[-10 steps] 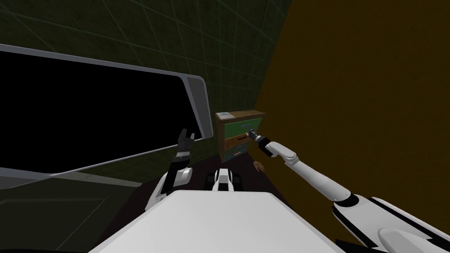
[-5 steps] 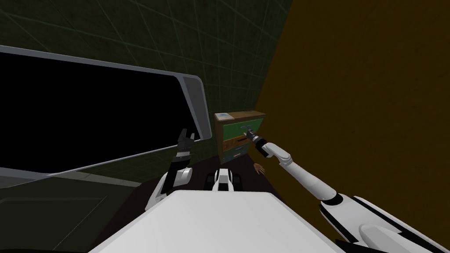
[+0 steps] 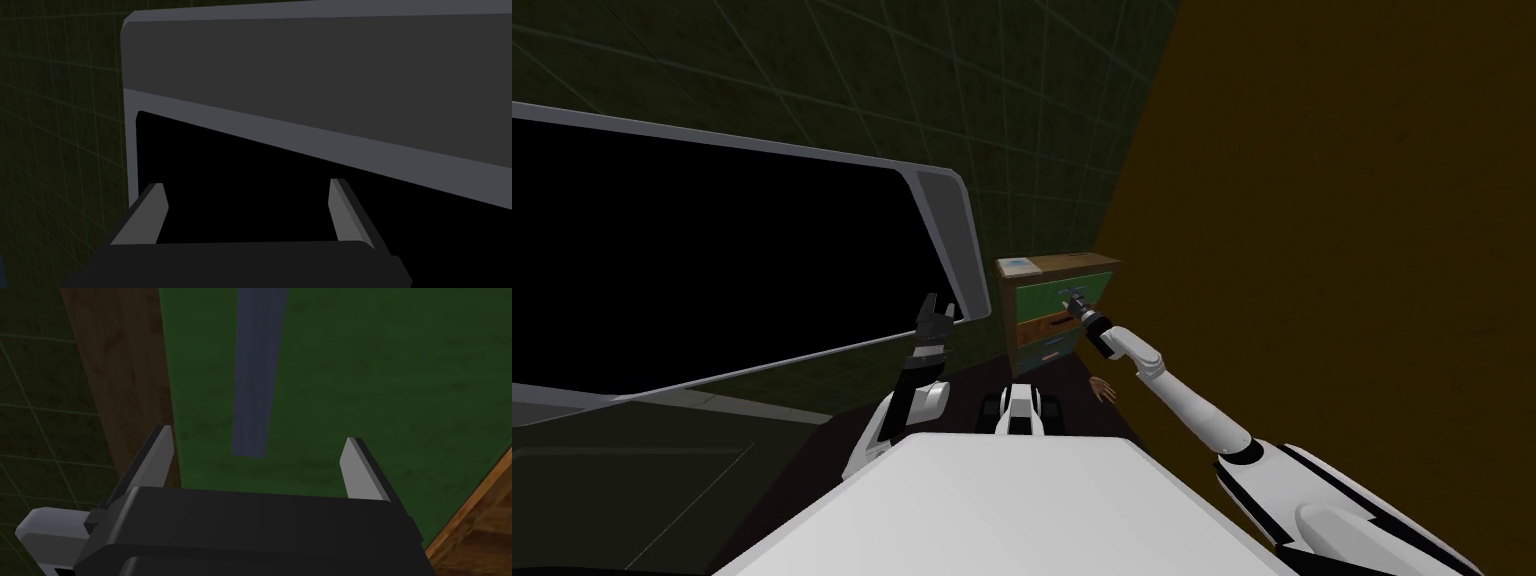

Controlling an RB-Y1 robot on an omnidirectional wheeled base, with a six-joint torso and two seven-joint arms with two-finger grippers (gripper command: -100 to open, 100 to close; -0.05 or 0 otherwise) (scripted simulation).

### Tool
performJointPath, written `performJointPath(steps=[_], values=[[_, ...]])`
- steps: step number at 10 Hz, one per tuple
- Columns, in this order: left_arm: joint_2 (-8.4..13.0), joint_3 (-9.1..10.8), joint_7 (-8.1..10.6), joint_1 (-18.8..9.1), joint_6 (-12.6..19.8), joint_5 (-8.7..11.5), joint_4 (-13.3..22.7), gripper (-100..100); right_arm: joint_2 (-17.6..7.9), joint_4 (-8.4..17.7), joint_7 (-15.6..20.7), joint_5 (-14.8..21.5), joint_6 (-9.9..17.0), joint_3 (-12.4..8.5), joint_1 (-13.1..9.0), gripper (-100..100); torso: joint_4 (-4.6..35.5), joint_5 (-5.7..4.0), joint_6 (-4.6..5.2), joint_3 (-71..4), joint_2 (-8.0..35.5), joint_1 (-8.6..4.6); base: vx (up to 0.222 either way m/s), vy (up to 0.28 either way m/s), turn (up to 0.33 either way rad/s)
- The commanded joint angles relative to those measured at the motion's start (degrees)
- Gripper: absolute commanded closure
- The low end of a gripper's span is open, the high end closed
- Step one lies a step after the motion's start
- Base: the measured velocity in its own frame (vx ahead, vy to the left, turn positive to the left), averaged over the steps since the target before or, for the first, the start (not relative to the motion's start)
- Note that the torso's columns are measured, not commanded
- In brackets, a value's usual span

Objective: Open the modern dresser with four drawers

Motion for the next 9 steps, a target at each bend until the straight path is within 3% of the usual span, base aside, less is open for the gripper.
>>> performJointPath(steps=[1, 2, 8, 9], values=[[0.0, 0.0, 0.0, 0.0, 0.0, 0.0, 0.0, 0, 2.97, 2.86, -2.83, -2.84, -0.54, -2.88, -2.86, -100, 0.01, 0.02, 0.01, 0.02, 0.04, 0.05, -0.044, -0.09, 0.161], [0.0, 0.0, 0.0, -0.02, 0.0, 0.0, 0.0, 0, 4.98, 5.22, -4.02, -3.82, -0.54, -3.08, -3.86, -100, 0.04, -0.05, -0.04, 0.08, 0.14, -0.21, -0.063, -0.115, 0.128], [-0.01, -0.01, 0.0, 0.0, 0.0, 0.0, 0.0, 0, 4.98, 5.22, -13.93, -14.15, -0.54, -3.08, -3.86, -100, -0.03, 0.0, -0.01, -0.06, -0.09, -0.01, -0.008, -0.014, -0.005], [-0.01, 0.0, 0.0, 0.0, 0.0, 0.0, 0.0, 0, 4.98, 5.22, -15.58, -14.15, -0.54, -3.08, -3.86, -100, -0.01, -0.02, 0.0, -0.03, -0.05, -0.09, 0.0, 0.0, 0.0]])
